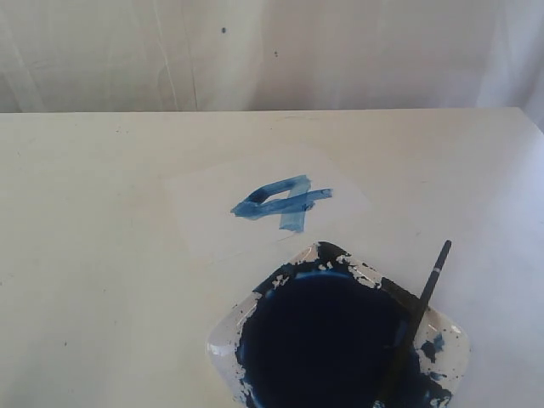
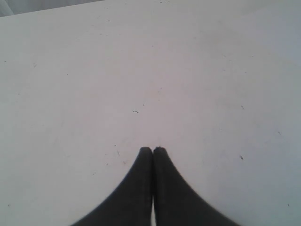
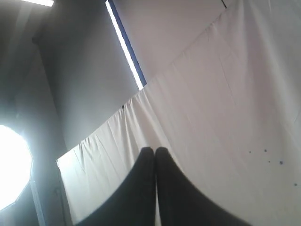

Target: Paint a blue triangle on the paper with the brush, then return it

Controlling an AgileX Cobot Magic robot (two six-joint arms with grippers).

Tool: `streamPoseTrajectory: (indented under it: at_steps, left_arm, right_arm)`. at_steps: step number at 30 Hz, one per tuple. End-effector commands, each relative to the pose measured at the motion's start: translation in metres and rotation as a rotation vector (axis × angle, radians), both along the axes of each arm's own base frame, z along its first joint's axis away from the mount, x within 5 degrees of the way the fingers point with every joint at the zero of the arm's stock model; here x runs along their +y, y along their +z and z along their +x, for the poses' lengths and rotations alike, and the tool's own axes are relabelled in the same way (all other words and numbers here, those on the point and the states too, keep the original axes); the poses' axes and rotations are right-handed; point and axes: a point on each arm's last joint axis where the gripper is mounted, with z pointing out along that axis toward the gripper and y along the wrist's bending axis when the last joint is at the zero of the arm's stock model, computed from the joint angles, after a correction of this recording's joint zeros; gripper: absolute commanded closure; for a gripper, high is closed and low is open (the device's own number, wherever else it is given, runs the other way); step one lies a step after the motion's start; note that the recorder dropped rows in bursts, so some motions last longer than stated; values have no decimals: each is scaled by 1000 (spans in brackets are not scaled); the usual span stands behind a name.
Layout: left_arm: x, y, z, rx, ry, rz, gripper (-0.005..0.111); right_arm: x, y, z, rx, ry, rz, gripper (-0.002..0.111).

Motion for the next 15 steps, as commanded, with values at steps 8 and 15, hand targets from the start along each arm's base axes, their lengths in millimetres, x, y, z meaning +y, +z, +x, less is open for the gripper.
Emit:
streamPoseTrajectory:
  at_steps: [8,15]
  left_arm:
    - [0,-1,0,-3,-1,-6,107]
    - [0,-1,0,-3,-1,-6,107]
  right_arm:
    - [-2,3,-3,2,28,45,108]
    - [-3,3,-2,11,26,60,108]
